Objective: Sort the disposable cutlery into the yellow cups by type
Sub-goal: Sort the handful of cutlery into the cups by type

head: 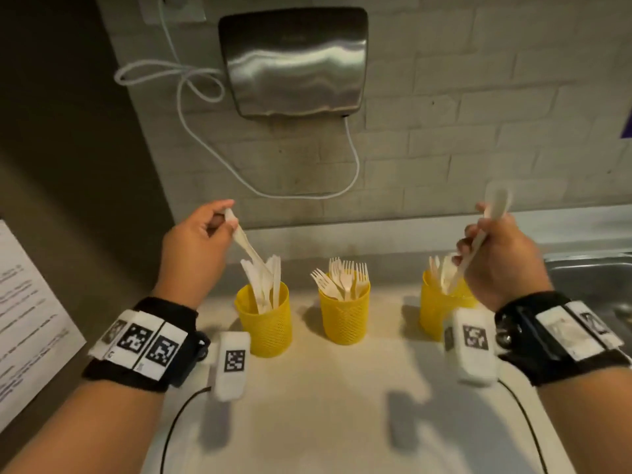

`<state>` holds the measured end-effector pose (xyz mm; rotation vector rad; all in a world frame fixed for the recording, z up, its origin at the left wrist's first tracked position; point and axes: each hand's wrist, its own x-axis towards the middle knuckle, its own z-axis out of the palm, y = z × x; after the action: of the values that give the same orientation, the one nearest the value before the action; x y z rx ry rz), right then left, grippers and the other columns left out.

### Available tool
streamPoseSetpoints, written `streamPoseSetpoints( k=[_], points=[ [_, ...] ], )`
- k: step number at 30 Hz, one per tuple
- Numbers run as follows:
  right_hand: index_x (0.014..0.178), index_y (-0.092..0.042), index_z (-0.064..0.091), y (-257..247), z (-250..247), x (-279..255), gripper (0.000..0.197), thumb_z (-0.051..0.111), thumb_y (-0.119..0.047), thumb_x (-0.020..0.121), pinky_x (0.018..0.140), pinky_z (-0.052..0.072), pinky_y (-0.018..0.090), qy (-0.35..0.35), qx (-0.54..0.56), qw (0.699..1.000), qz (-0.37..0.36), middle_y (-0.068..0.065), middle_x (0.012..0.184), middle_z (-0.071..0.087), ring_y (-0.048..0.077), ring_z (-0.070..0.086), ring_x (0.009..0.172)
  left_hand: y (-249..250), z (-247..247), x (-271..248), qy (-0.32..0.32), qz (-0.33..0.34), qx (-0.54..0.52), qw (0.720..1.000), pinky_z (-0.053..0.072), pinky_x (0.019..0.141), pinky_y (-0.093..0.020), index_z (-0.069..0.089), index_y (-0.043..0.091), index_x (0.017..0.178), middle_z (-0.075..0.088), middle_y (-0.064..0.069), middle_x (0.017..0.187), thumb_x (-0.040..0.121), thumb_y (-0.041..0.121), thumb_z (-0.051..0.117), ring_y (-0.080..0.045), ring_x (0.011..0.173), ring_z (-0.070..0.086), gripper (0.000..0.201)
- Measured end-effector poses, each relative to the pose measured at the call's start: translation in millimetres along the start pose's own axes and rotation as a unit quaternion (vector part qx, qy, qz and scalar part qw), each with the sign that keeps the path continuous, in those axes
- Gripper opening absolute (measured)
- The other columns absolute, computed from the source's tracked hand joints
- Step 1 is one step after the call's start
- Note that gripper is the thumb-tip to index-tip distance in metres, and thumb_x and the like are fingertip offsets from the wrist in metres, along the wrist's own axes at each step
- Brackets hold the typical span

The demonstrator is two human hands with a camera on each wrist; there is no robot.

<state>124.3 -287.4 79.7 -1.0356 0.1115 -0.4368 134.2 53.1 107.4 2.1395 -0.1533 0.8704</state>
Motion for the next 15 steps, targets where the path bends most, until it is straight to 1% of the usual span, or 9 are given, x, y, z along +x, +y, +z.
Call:
streamPoseSetpoints(
  k=[1, 3, 5, 6, 8, 10, 11, 13, 15],
  points=[
    [0.103, -0.025, 0.057, -8.2, -1.5, 6.7, 0.028, 0.039, -0.013, 0.085, 0.063, 0.040, 0.030, 0.015, -0.031, 0.999, -0.022, -0.003, 0.066, 0.049, 0.013, 0.049, 0.060, -5.1, -0.5, 4.7, 0.004, -0.004, 0.021, 1.000, 0.039, 0.074, -0.013, 0.061, 0.021, 0.118, 0.062, 0.004, 0.090, 0.090, 0.017, 0.057, -0.009, 0.084, 0.056, 0.028],
    [0.103, -0.026, 0.056, -10.3, -5.0, 20.8, 0.030, 0.038, -0.012, 0.084, 0.080, 0.048, 0.034, 0.038, -0.146, 0.987, -0.056, 0.001, 0.080, 0.061, 0.016, 0.061, 0.081, -19.2, 6.5, 9.8, -0.010, -0.022, 0.046, 0.999, 0.039, 0.079, -0.022, 0.061, 0.018, 0.120, 0.063, 0.000, 0.091, 0.091, 0.017, 0.056, -0.013, 0.087, 0.056, 0.029],
    [0.100, -0.024, 0.054, -1.6, -6.6, 31.9, 0.025, 0.040, -0.012, 0.084, 0.095, 0.046, 0.039, 0.043, -0.230, 0.970, -0.061, 0.005, 0.094, 0.063, 0.022, 0.062, 0.098, -33.7, 17.7, 9.2, -0.046, -0.041, 0.064, 0.996, 0.039, 0.080, -0.024, 0.060, 0.016, 0.121, 0.066, -0.008, 0.094, 0.091, 0.015, 0.055, -0.019, 0.089, 0.059, 0.030],
    [0.099, -0.022, 0.053, 5.6, -8.2, 37.1, 0.021, 0.042, -0.011, 0.084, 0.096, 0.044, 0.040, 0.045, -0.247, 0.966, -0.053, 0.006, 0.096, 0.063, 0.028, 0.061, 0.103, -41.1, 24.7, 6.7, -0.069, -0.053, 0.072, 0.994, 0.039, 0.081, -0.024, 0.060, 0.016, 0.121, 0.067, -0.011, 0.099, 0.091, 0.014, 0.055, -0.022, 0.092, 0.060, 0.031],
    [0.107, -0.017, 0.051, 19.9, -14.4, 45.3, 0.020, 0.048, -0.011, 0.088, 0.090, 0.042, 0.040, 0.048, -0.294, 0.954, -0.028, 0.011, 0.107, 0.062, 0.034, 0.057, 0.109, -46.0, 36.5, -2.4, -0.122, -0.090, 0.078, 0.985, 0.039, 0.086, -0.024, 0.056, 0.016, 0.127, 0.066, -0.014, 0.114, 0.091, 0.015, 0.055, -0.025, 0.104, 0.059, 0.035],
    [0.125, -0.014, 0.046, 26.2, -22.4, 47.8, 0.034, 0.052, -0.019, 0.092, 0.089, 0.041, 0.037, 0.051, -0.378, 0.924, -0.005, 0.015, 0.126, 0.057, 0.032, 0.054, 0.113, -43.0, 40.4, -11.5, -0.154, -0.116, 0.083, 0.978, 0.038, 0.097, -0.031, 0.047, 0.018, 0.136, 0.056, -0.013, 0.133, 0.091, 0.020, 0.056, -0.027, 0.119, 0.053, 0.046],
    [0.134, -0.013, 0.041, 26.0, -25.5, 45.5, 0.045, 0.053, -0.023, 0.092, 0.093, 0.040, 0.036, 0.060, -0.394, 0.917, -0.008, 0.014, 0.135, 0.052, 0.030, 0.051, 0.119, -40.2, 36.0, -17.8, -0.162, -0.129, 0.090, 0.974, 0.037, 0.101, -0.034, 0.042, 0.021, 0.139, 0.050, -0.010, 0.139, 0.091, 0.024, 0.057, -0.027, 0.124, 0.049, 0.051],
    [0.142, -0.015, 0.033, 19.1, -23.8, 35.4, 0.059, 0.058, -0.028, 0.090, 0.104, 0.037, 0.037, 0.081, -0.378, 0.921, -0.046, 0.010, 0.145, 0.042, 0.026, 0.044, 0.130, -29.3, 17.6, -40.8, -0.158, -0.143, 0.061, 0.975, 0.039, 0.101, -0.037, 0.043, 0.029, 0.137, 0.049, -0.004, 0.140, 0.088, 0.030, 0.059, -0.023, 0.124, 0.049, 0.051],
    [0.142, -0.019, 0.033, 13.5, -9.8, 18.7, 0.062, 0.061, -0.030, 0.088, 0.105, 0.033, 0.031, 0.073, -0.345, 0.930, -0.109, 0.005, 0.149, 0.039, 0.019, 0.040, 0.132, -16.0, -9.1, -88.0, -0.170, -0.160, -0.063, 0.970, 0.048, 0.093, -0.030, 0.062, 0.039, 0.114, 0.066, 0.005, 0.120, 0.085, 0.027, 0.065, -0.014, 0.110, 0.061, 0.031]
  ],
)
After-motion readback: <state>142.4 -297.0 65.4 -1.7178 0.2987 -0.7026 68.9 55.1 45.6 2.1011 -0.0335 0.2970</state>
